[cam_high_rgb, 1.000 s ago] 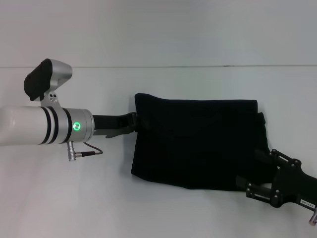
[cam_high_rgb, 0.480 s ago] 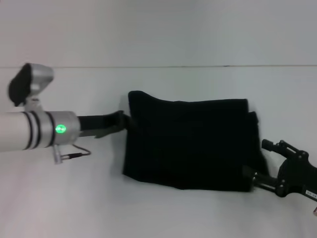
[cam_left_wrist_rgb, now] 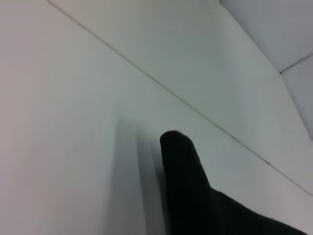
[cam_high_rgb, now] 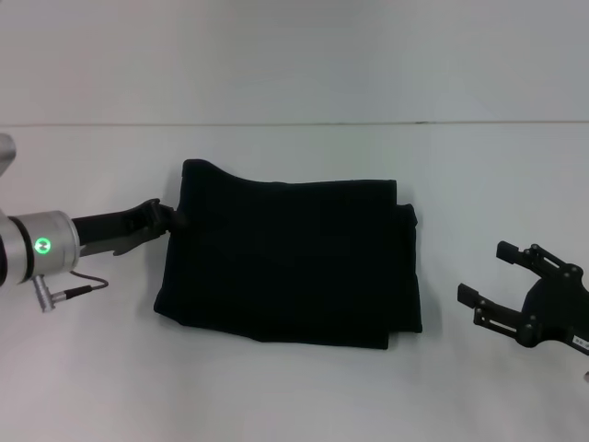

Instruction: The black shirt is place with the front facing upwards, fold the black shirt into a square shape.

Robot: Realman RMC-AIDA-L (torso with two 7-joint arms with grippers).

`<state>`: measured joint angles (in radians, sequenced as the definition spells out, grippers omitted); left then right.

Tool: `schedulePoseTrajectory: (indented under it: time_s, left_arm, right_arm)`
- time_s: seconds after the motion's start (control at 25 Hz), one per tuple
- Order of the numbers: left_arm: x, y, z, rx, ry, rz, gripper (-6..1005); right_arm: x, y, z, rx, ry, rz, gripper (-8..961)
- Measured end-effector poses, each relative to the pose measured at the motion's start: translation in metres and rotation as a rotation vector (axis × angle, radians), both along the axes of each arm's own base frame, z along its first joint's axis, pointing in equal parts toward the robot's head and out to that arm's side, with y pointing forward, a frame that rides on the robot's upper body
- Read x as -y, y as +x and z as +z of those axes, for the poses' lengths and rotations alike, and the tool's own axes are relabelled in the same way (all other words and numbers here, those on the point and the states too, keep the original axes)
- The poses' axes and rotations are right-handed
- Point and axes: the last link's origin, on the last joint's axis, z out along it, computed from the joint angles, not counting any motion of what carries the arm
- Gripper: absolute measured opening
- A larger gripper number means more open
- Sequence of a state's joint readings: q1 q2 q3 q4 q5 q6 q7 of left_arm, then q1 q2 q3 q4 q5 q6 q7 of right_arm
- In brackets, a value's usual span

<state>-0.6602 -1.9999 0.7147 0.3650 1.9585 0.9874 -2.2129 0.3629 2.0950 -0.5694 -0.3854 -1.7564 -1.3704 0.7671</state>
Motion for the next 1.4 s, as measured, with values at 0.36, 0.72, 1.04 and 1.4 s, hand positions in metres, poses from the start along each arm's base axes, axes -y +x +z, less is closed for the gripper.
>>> schedulePoseTrajectory:
  time_s: [0.36,0.72,1.04,1.4]
  left_arm:
    - [0.012,0.002,-0.007,0.037,-0.009,-0.035,59]
    - [0.026,-0.003,0.016,-0.035,0.090,-0.286,298]
    - [0.093,0.007,0.015,-0.256,0.280,-0.980,576]
    - [0.143,-0.028,-0.018,-0.343,0.256,-0.908,908]
  right_arm:
    - [-0.005,-0.003,-0.004,0.003,-0.003,-0.002,896]
    - [-0.006,-0.007,-0.007,0.004,0.018,0.029,896]
    - [-0.002,-0.018,-0.024,0.007,0.001,0.099,896]
    - [0.015,0.003,-0.040,0.054,-0.021,-0.006,896]
